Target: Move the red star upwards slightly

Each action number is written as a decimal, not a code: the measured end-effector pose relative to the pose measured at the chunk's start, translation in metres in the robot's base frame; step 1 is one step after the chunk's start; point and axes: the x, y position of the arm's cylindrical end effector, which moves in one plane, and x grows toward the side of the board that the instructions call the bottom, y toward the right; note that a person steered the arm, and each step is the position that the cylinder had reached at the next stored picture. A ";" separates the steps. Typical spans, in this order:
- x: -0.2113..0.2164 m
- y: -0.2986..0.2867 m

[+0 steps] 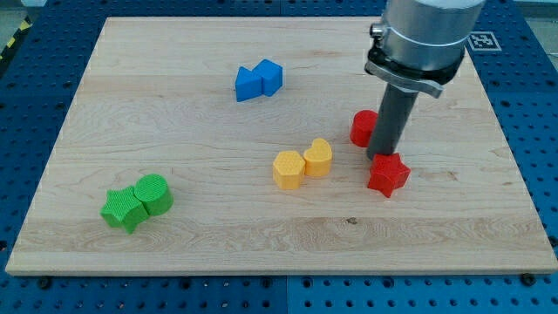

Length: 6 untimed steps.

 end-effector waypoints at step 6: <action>0.050 0.011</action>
